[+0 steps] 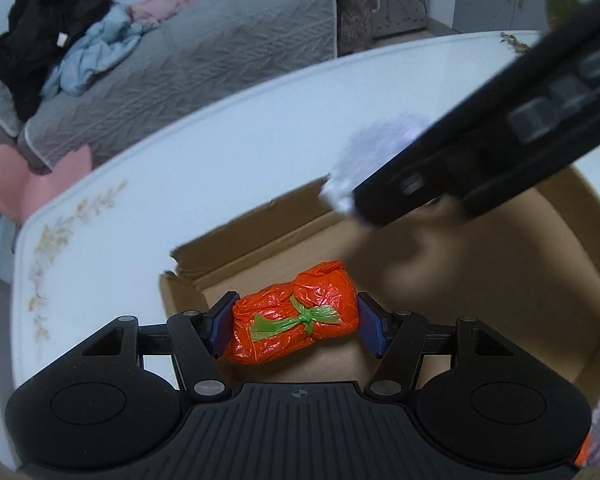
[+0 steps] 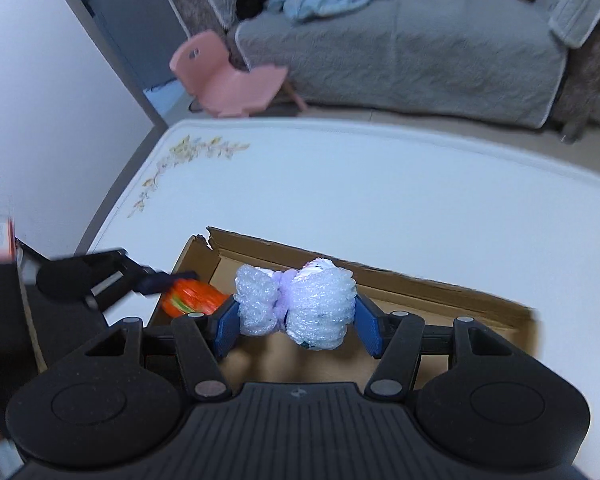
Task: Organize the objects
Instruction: 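Carry both bundles into the tray and open both tools to release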
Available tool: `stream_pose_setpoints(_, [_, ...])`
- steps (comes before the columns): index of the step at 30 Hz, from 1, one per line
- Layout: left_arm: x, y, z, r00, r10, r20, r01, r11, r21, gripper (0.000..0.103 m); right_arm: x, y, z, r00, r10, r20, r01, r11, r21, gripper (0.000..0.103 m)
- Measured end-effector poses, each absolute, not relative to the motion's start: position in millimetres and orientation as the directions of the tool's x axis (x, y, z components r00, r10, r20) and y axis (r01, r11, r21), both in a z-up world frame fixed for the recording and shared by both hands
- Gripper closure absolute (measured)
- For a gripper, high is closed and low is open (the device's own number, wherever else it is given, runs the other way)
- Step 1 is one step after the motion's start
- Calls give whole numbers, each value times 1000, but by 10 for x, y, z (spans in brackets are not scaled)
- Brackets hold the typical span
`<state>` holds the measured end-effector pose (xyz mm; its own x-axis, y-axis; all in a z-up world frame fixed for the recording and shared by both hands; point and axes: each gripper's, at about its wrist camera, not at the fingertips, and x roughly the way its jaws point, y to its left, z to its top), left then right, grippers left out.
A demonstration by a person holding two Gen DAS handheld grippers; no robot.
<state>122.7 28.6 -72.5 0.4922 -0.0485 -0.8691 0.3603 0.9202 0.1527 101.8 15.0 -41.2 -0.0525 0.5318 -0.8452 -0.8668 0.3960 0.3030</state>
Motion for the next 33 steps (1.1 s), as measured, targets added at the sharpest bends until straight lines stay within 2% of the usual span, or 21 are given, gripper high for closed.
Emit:
stream_pose_setpoints(8, [1259,358,-833,490,-53,-870,360,921,147,33,935,466,-776,-58,450,-891,-858,434,275,46])
stream_pose_setpoints(12, [1227,337,-842,499,-50,-865,352,924,149,25,871,495,-855,-50,436,-899,-856,446,263,44])
stream_pose_setpoints(14, [1211,336,-827,505,-56,-861,356,923,149,20,848,456,-816,-54,434,-899,-855,445,267,41])
stream_pose_setpoints(15, [1206,337,-821,508,-56,-860,357,922,151,18,837,458,-817,-50,436,-899,-856,444,264,35])
stream_pose_setpoints(19, [1165,331,-742,515,-55,-855,348,926,150,17,849,395,-680,-41,455,-889,-855,445,267,21])
stream_pose_setpoints(29, [676,463,-335,515,-59,-855,298,948,114,14,810,-171,-359,-12,480,-877,-853,453,260,17])
stream_pose_setpoints(33, [396,643,-171,486,-77,-871,235,971,45,11,712,-614,-189,2,480,-877,-859,451,244,16])
